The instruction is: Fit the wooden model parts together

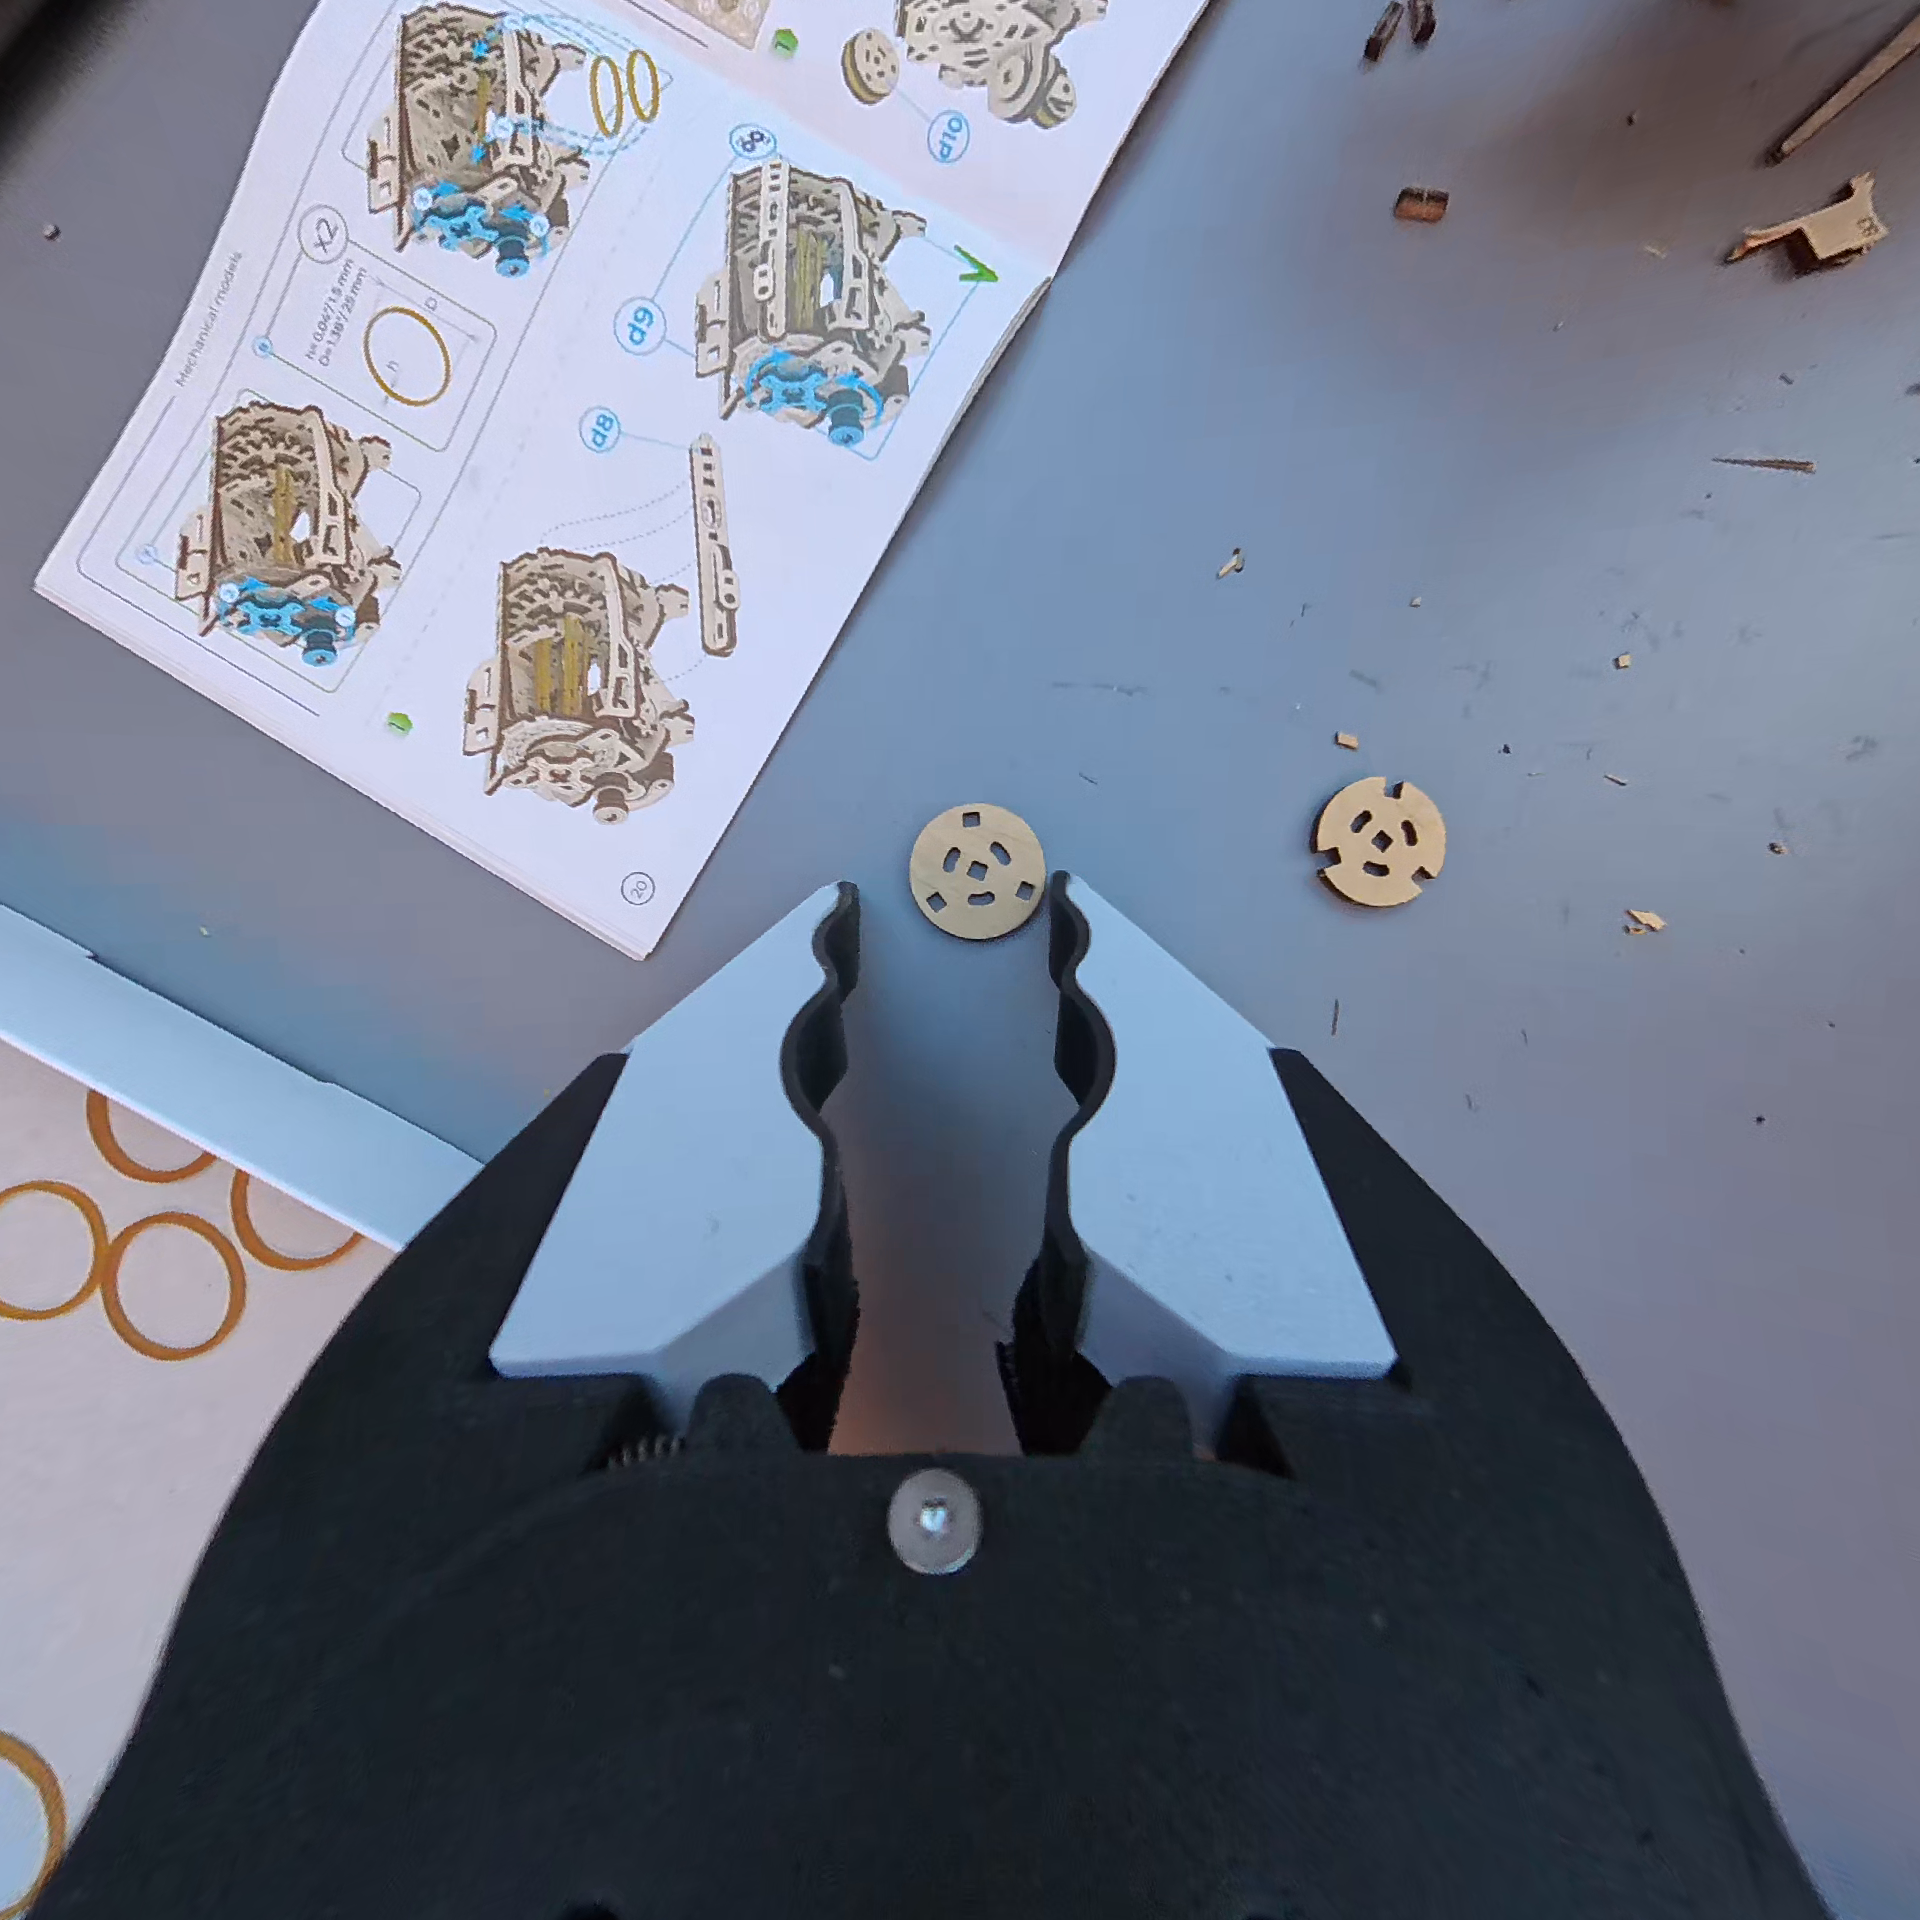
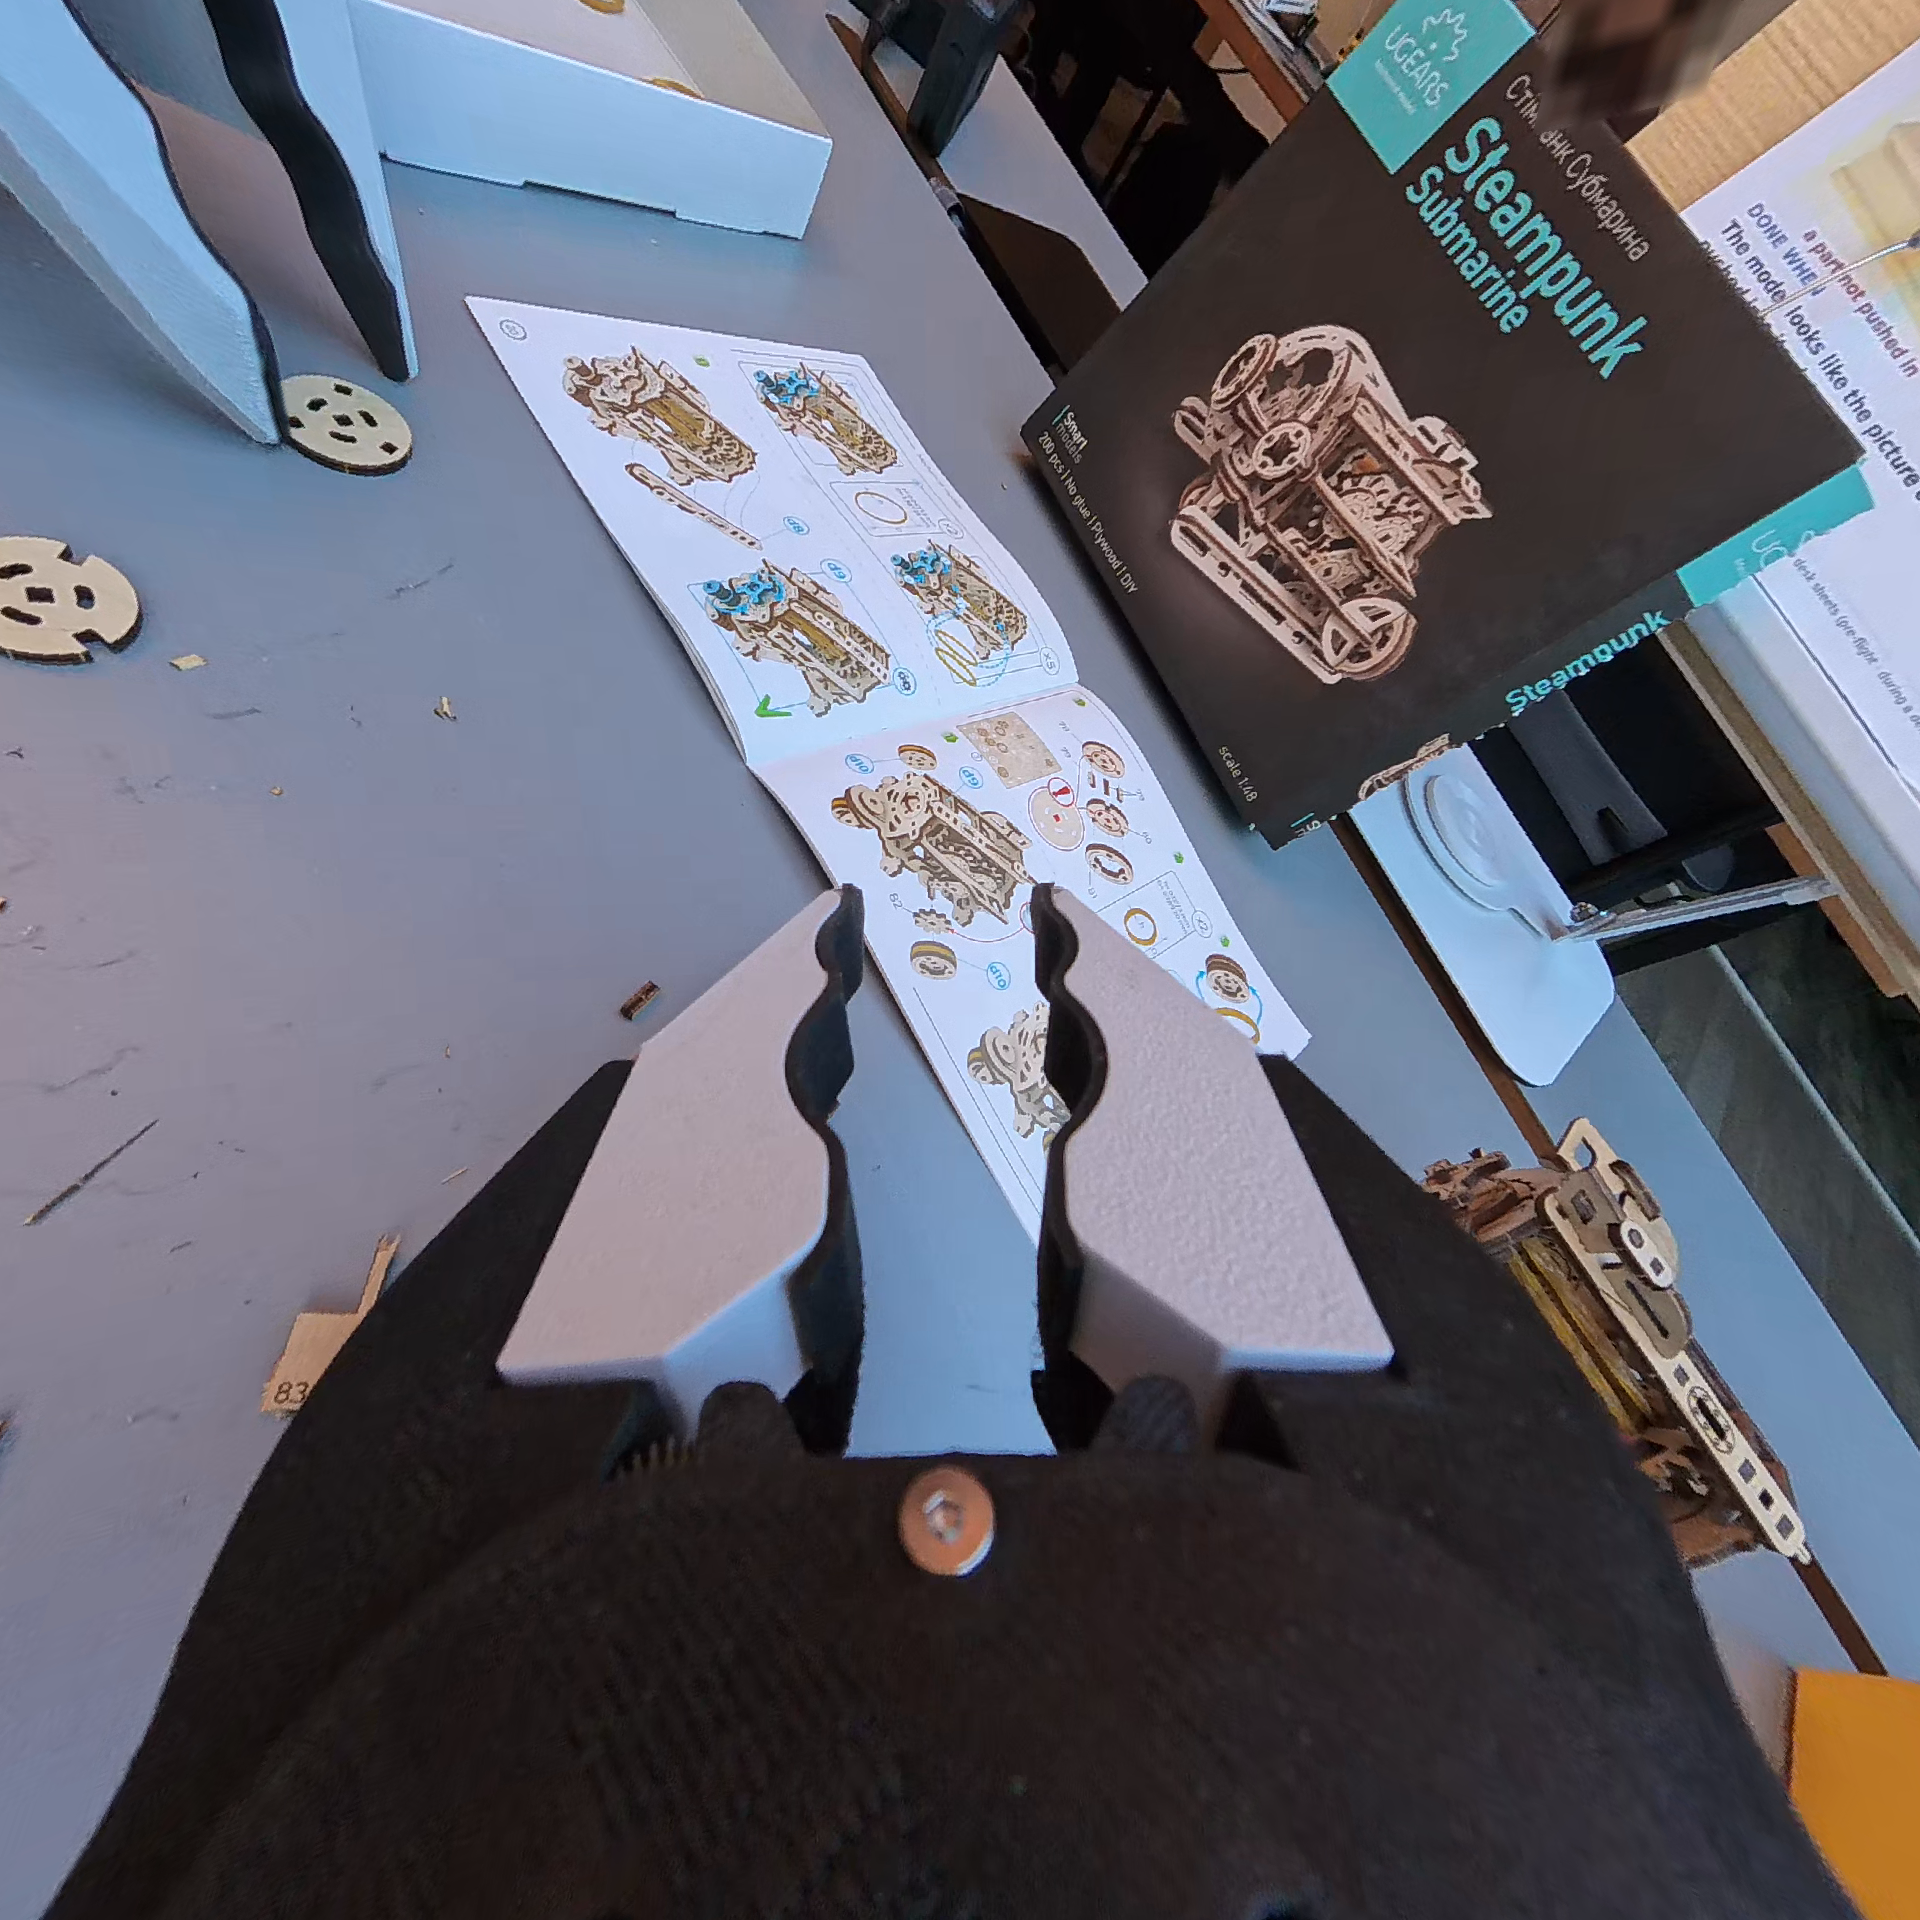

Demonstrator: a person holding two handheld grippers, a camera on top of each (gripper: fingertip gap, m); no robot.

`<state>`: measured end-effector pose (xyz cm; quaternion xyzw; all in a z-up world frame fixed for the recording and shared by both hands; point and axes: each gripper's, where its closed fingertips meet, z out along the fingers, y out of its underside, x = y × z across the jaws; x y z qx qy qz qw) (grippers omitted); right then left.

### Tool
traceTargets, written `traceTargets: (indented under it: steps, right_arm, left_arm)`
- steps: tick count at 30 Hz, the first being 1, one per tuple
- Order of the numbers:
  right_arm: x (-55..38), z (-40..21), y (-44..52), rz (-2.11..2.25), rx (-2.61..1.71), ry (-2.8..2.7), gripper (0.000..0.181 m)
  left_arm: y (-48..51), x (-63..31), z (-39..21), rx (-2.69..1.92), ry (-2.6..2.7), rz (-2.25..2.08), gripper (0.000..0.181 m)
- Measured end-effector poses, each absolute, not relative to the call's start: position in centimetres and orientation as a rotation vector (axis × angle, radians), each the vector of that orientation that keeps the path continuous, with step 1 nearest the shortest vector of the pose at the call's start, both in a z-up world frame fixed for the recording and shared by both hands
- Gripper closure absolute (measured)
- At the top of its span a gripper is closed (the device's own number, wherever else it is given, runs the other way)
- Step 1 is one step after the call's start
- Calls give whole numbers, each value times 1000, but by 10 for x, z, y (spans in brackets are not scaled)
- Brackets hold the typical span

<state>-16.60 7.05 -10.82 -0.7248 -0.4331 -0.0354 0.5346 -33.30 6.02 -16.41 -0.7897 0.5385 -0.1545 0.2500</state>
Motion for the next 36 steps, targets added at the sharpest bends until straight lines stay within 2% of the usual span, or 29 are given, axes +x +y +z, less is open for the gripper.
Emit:
traceTargets:
  steps: [10, 12, 36]
  right_arm:
    - [-165, -108, 71, -83, -1728, -1028, 150]
    - [-165, -108, 71, -82, -1728, -1026, 150]
    - [-164, -110, 72, -66, -1740, -1023, 151]
  left_arm:
    - [59, -334, -164, -2154, 1471, -399, 152]
    - [57, -334, -165, -2146, 1492, -392, 158]
    - [49, -332, -165, -2129, 1552, -381, 158]
